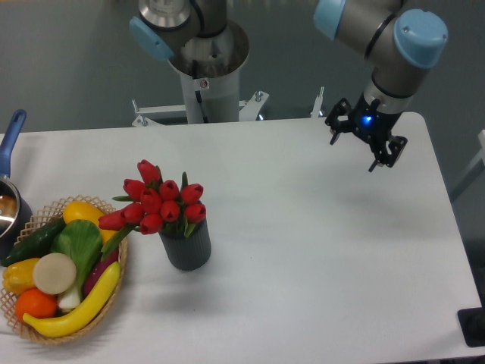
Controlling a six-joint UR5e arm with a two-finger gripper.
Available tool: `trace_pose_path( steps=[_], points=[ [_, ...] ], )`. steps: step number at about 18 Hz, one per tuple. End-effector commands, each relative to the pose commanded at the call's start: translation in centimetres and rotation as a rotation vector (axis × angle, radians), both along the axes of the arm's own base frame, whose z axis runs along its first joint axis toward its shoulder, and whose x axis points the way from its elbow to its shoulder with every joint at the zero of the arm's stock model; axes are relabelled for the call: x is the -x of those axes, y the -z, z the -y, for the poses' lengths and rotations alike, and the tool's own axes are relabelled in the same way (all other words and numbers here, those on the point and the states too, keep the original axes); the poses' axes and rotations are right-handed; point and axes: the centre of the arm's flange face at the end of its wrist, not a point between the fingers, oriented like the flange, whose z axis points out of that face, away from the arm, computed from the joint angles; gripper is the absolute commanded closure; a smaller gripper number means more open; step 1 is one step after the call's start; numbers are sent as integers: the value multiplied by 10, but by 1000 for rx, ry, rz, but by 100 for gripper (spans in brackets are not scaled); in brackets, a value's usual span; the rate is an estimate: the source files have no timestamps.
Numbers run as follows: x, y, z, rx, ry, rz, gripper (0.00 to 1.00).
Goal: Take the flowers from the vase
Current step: 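Move the open gripper toward the red tulip bouquet in the vase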
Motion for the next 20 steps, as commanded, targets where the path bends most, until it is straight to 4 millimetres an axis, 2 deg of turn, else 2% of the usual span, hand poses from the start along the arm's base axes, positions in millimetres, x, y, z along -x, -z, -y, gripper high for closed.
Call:
trace_pose_path(
  steps=[2,6,12,18,20],
  points=[
    [-21,2,-16,-70,-15,27,0],
    [-62,0,-32,-234,16,-15,0],
    [-111,6,-69,-556,36,181,0],
    [-154,19,-101,-642,97,293,0],
    [-164,23,-105,-700,96,344,0]
  ],
)
